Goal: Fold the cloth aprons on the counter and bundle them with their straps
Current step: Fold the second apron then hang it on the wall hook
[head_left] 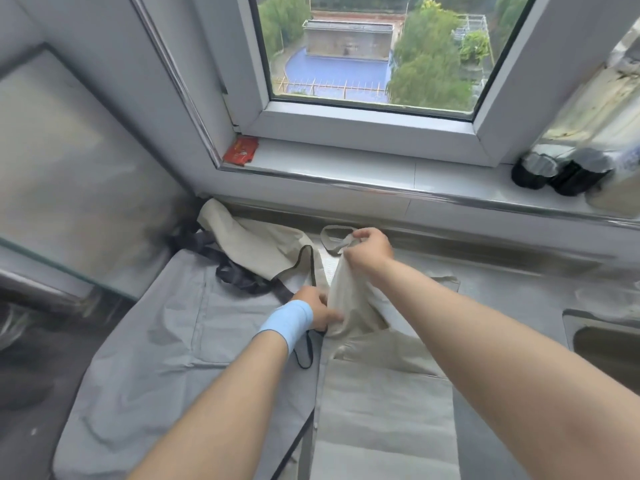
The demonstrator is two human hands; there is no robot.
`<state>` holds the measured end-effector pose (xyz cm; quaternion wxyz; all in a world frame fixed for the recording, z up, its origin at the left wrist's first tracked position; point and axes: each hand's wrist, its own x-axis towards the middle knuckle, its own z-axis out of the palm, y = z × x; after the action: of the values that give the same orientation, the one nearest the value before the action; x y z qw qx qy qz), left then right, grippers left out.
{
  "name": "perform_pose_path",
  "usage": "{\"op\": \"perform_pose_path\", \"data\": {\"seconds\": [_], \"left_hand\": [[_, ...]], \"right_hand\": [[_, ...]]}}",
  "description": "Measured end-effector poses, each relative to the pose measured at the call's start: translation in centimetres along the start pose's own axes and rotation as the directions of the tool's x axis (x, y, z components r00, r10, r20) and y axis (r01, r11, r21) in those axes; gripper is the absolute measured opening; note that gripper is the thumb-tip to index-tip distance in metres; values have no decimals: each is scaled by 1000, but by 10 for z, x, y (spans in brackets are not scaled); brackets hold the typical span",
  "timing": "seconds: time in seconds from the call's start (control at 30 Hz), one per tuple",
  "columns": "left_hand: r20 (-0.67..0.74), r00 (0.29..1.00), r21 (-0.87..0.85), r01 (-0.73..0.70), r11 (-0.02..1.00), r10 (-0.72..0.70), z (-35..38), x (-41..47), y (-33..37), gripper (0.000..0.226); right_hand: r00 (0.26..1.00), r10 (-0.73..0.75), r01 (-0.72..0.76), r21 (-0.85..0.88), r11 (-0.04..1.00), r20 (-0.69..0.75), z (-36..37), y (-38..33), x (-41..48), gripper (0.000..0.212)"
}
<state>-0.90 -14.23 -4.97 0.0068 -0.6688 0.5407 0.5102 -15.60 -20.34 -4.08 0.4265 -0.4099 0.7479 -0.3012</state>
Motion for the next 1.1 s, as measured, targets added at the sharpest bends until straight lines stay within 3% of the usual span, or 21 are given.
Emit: {"op": "perform_pose_path", "data": {"seconds": [0.1, 0.17, 0.27, 0.33, 0.4, 0.47, 0.57, 0.63, 0.73, 0.83, 0.93, 1.0, 1.1], "left_hand": [[19, 1000, -30, 7, 1000, -7, -6, 1, 2, 15], [10, 1000, 93, 19, 995, -20, -12, 0, 8, 19], [-193, 980, 308, 17, 951, 45, -16, -7, 24, 22], [-354, 928, 274, -17, 962, 118, -14, -10, 37, 28], [-431, 874, 256, -120, 959, 225, -7, -11, 51, 22], [-375, 848, 339, -250, 907, 374, 8, -9, 68, 18], [-163, 836, 463, -404, 789, 524, 40, -5, 91, 21], [-4, 852, 532, -442, 723, 523, 59, 0, 100, 26], [105, 890, 600, -412, 685, 444, 79, 2, 110, 31], [30, 922, 503, -347, 792, 386, 83, 3, 122, 28], [-19, 971, 270, -223, 937, 237, 75, 2, 144, 41], [19, 992, 204, -124, 971, 123, 67, -3, 161, 49], [36, 998, 192, -50, 980, 44, 58, -4, 172, 30]], "right_hand": [[999, -40, 38, 115, 993, 16, -5, 0, -2, 25], [990, -99, 86, 129, 988, 99, -8, -2, -7, 32], [976, -175, 171, 44, 984, 132, -24, 1, -10, 32], [978, -208, 209, -108, 972, 22, -47, 11, -14, 24], [981, -130, 89, -260, 962, -145, -75, 26, -25, 25], [970, 24, -130, -432, 893, -241, -102, 45, -36, 22], [945, 285, -323, -612, 722, -162, -126, 77, -54, 25], [921, 366, -372, -584, 721, -135, -129, 94, -61, 28], [922, 367, -385, -370, 845, -122, -124, 105, -62, 19], [972, 214, -228, -172, 958, -97, -121, 104, -57, 31], [994, 9, -16, -68, 998, -105, -125, 96, -54, 20], [998, -56, 55, -36, 998, -29, -126, 90, -55, 13], [993, -84, 80, 47, 996, 77, -130, 86, -58, 12]]}}
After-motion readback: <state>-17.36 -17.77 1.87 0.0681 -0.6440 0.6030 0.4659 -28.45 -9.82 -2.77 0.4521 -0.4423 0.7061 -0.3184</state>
